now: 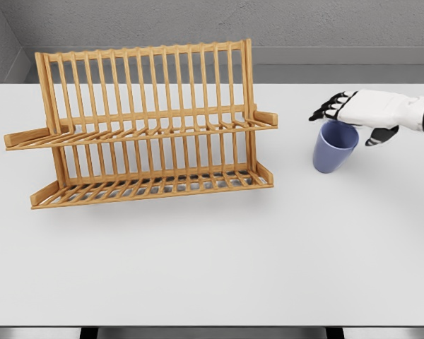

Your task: Right arm put cup on second shelf

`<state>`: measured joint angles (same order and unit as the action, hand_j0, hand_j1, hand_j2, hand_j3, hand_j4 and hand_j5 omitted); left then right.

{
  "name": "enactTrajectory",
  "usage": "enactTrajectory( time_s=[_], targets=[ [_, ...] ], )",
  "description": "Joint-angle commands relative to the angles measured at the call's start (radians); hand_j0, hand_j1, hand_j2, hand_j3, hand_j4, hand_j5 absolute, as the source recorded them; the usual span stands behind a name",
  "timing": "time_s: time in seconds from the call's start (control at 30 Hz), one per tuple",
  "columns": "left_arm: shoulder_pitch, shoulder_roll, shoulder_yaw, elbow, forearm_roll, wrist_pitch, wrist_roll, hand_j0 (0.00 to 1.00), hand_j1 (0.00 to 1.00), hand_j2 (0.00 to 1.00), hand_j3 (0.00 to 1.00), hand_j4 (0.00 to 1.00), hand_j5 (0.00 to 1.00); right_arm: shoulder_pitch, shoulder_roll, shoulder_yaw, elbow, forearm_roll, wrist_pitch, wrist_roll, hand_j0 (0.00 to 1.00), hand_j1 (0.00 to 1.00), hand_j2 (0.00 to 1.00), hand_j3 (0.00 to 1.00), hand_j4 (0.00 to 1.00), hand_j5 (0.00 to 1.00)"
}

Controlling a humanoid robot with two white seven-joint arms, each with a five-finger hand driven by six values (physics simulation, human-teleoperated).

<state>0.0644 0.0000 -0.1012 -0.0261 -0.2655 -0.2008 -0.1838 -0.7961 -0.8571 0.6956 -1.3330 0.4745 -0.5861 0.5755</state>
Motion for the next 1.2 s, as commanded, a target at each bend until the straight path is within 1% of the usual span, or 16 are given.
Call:
enactTrajectory(
  time_s=[0.0, 0.2, 0.33, 0.37, 0.4, 0.47, 0.6, 0.83, 0.87, 0.9, 0.97, 1.07, 1.17],
  targets=[
    [0.0, 0.0, 0.0, 0.0, 0.0, 0.0, 0.0, 1.0, 1.0, 1.0, 1.0, 1.0, 1.0, 0.0, 0.016, 0.022, 0.028, -0.004, 0.002, 0.0, 1.0, 1.0, 1.0, 1.0, 1.0, 1.0],
    [0.0, 0.0, 0.0, 0.0, 0.0, 0.0, 0.0, 1.0, 1.0, 1.0, 1.0, 1.0, 1.0, 0.0, 0.02, 0.035, 0.058, -0.004, 0.002, -0.002, 1.0, 1.0, 1.0, 1.0, 1.0, 1.0],
    [0.0, 0.0, 0.0, 0.0, 0.0, 0.0, 0.0, 1.0, 1.0, 1.0, 1.0, 1.0, 1.0, -0.002, 0.02, 0.045, 0.06, -0.004, 0.009, -0.002, 1.0, 1.0, 1.0, 1.0, 1.0, 1.0],
    [0.0, 0.0, 0.0, 0.0, 0.0, 0.0, 0.0, 1.0, 1.0, 1.0, 1.0, 1.0, 1.0, -0.005, 0.02, 0.045, 0.058, -0.004, 0.008, -0.002, 0.83, 0.83, 0.83, 0.83, 0.83, 0.83],
    [0.0, 0.0, 0.0, 0.0, 0.0, 0.0, 0.0, 1.0, 1.0, 1.0, 1.0, 1.0, 1.0, -0.006, 0.02, 0.045, 0.055, -0.004, 0.006, 0.0, 0.72, 0.72, 0.72, 0.72, 0.72, 0.72],
    [0.0, 0.0, 0.0, 0.0, 0.0, 0.0, 0.0, 1.0, 1.0, 1.0, 1.0, 1.0, 1.0, -0.011, 0.02, 0.045, 0.052, -0.004, 0.005, 0.0, 0.68, 0.68, 0.68, 0.68, 0.68, 0.68],
    [0.0, 0.0, 0.0, 0.0, 0.0, 0.0, 0.0, 1.0, 1.0, 1.0, 1.0, 1.0, 1.0, -0.011, 0.02, 0.045, 0.049, -0.004, 0.005, 0.0, 0.65, 0.65, 0.65, 0.65, 0.65, 0.65],
    [0.0, 0.0, 0.0, 0.0, 0.0, 0.0, 0.0, 1.0, 1.0, 1.0, 1.0, 1.0, 1.0, -0.026, 0.015, 0.038, 0.044, -0.005, 0.0, -0.002, 0.65, 0.65, 0.65, 0.65, 0.65, 0.65],
    [0.0, 0.0, 0.0, 0.0, 0.0, 0.0, 0.0, 1.0, 1.0, 1.0, 1.0, 1.0, 1.0, -0.026, 0.015, 0.038, 0.044, -0.005, 0.0, -0.002, 0.65, 0.65, 0.65, 0.65, 0.65, 0.65],
    [0.0, 0.0, 0.0, 0.0, 0.0, 0.0, 0.0, 1.0, 1.0, 1.0, 1.0, 1.0, 1.0, -0.026, 0.013, 0.038, 0.044, -0.005, -0.001, 0.0, 0.62, 0.62, 0.62, 0.62, 0.62, 0.62],
    [0.0, 0.0, 0.0, 0.0, 0.0, 0.0, 0.0, 1.0, 1.0, 1.0, 1.0, 1.0, 1.0, -0.026, 0.013, 0.036, 0.044, -0.007, -0.001, -0.002, 0.62, 0.62, 0.62, 0.62, 0.62, 0.62],
    [0.0, 0.0, 0.0, 0.0, 0.0, 0.0, 0.0, 1.0, 1.0, 1.0, 1.0, 1.0, 1.0, -0.052, 0.012, 0.032, 0.044, -0.008, -0.003, 0.0, 0.63, 0.63, 0.63, 0.63, 0.63, 0.63],
    [0.0, 0.0, 0.0, 0.0, 0.0, 0.0, 0.0, 1.0, 1.0, 1.0, 1.0, 1.0, 1.0, -0.054, 0.013, 0.007, 0.043, -0.008, -0.003, 0.0, 0.63, 0.63, 0.63, 0.63, 0.63, 0.63]
  ],
)
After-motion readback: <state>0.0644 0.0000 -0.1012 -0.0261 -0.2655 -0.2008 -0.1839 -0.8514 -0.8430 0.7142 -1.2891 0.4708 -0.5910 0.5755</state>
